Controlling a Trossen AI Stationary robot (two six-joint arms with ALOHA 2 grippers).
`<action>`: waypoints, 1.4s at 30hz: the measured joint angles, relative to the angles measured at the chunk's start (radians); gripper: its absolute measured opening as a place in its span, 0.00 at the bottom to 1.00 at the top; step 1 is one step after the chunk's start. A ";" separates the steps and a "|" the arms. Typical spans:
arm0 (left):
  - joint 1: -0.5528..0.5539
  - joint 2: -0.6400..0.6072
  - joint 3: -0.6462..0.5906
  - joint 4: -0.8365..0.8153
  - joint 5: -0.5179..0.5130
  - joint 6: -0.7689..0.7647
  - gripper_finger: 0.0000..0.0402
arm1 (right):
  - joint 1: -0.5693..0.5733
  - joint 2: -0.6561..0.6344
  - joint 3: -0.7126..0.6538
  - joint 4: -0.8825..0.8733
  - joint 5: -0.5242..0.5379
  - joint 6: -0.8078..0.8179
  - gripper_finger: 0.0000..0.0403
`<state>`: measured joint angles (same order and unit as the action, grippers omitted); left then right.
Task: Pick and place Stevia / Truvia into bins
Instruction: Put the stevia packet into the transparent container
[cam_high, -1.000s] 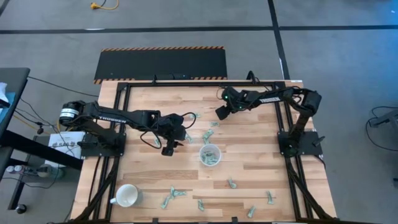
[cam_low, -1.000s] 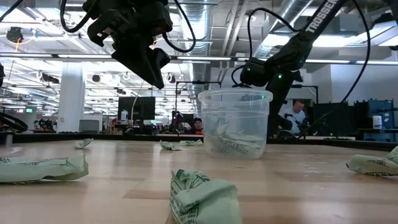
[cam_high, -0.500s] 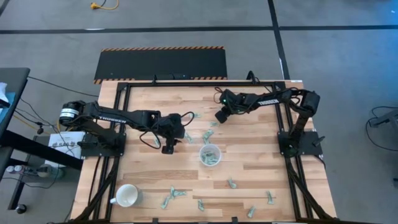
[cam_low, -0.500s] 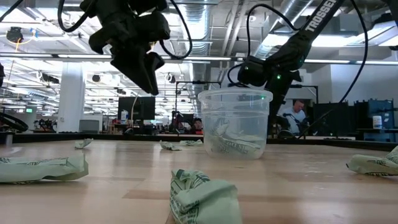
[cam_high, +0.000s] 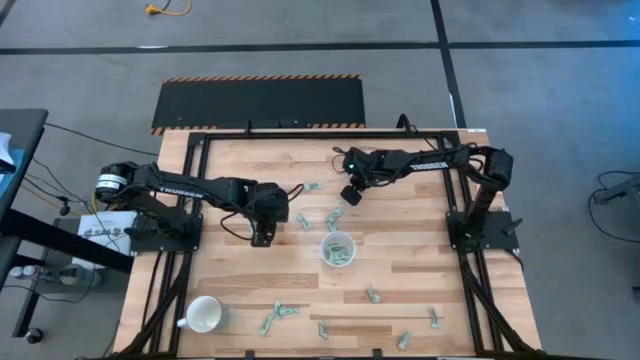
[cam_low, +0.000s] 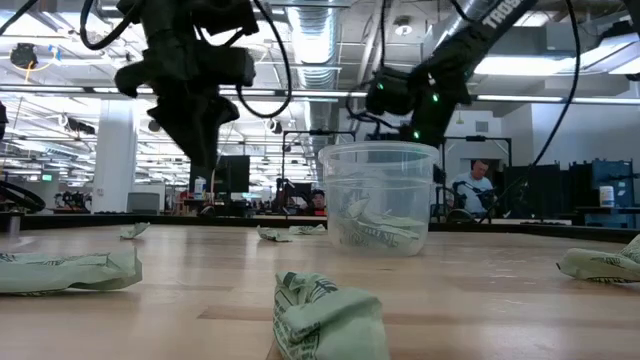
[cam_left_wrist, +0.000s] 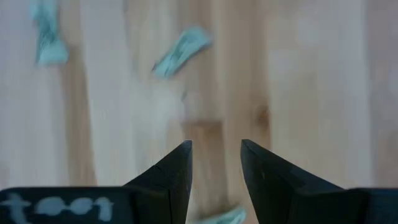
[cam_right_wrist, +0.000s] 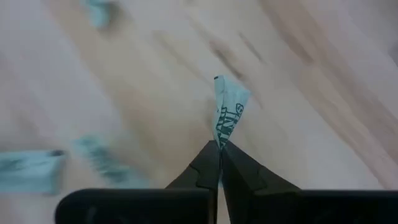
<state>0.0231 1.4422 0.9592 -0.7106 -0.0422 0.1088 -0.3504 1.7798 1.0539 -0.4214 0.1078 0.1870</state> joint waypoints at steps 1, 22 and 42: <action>0.000 0.000 0.000 -0.021 -0.017 -0.010 0.32 | 0.015 0.000 0.022 -0.035 0.000 -0.003 0.02; 0.000 0.000 0.000 -0.273 -0.104 -0.120 0.32 | 0.382 -0.002 0.351 -0.490 0.080 0.053 0.01; 0.000 -0.001 -0.215 -0.164 -0.158 -0.183 0.32 | 0.633 0.007 0.357 -0.355 0.072 0.216 0.02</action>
<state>0.0235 1.4414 0.7444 -0.8745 -0.1999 -0.0746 0.2829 1.7864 1.4109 -0.7768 0.1801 0.4034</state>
